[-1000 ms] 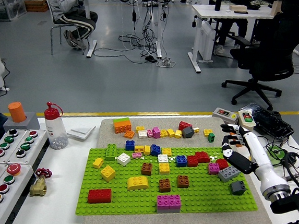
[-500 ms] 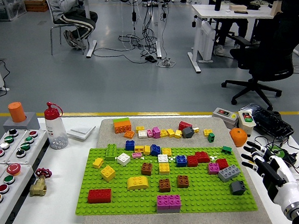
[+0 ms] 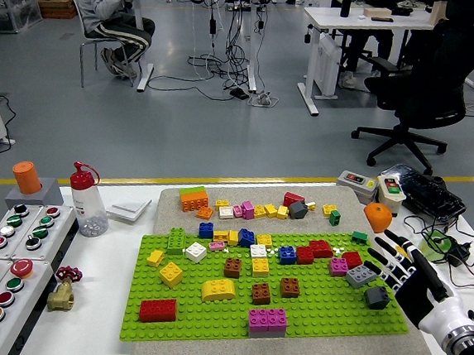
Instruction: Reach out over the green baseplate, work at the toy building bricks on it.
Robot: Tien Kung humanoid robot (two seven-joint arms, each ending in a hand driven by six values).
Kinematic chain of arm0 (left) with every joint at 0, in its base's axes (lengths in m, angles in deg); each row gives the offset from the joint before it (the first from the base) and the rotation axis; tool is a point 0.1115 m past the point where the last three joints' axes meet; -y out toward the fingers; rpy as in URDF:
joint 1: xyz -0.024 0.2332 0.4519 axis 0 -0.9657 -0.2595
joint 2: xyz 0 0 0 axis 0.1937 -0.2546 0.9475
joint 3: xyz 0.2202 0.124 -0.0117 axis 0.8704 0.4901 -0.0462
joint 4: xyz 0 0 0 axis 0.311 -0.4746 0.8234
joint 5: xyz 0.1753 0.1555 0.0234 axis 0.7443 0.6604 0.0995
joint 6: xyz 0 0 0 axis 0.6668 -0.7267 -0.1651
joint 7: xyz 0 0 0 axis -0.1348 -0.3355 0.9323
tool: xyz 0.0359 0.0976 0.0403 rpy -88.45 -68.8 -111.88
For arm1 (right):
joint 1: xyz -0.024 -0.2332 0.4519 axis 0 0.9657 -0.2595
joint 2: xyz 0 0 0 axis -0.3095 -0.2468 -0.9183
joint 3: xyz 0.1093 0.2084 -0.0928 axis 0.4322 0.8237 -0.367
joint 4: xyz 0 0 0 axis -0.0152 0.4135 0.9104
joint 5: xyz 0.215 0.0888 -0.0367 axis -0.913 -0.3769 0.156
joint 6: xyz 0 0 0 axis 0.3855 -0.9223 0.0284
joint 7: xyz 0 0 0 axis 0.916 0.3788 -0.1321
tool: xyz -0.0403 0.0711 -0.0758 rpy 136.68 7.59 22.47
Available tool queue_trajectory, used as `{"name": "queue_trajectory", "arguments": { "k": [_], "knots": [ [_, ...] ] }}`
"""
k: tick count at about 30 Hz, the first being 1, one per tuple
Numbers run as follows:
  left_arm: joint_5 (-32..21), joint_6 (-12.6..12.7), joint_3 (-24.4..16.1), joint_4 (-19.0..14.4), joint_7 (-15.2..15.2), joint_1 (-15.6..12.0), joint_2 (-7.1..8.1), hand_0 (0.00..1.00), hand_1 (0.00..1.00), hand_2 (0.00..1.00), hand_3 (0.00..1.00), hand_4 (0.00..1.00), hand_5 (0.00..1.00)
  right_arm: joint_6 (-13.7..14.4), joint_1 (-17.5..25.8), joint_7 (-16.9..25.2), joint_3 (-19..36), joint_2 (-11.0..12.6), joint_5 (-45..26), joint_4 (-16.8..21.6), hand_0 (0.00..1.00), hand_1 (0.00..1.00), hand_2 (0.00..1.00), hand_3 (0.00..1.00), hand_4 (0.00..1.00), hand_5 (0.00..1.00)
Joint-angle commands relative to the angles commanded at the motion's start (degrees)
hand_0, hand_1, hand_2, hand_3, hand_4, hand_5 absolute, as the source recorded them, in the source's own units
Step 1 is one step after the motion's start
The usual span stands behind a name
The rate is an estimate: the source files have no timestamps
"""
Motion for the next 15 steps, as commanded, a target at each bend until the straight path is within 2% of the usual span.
{"name": "queue_trajectory", "arguments": {
  "k": [15],
  "knots": [
    [1.9,-0.2,-1.2,-0.1,0.5,-0.4,-0.10,0.628,0.596,0.610,0.411,0.337,0.986,0.0,0.2,0.0,-1.3,-0.1,-0.8,0.0,0.767,0.775,0.783,0.751,0.442,0.463]
  ]
}}
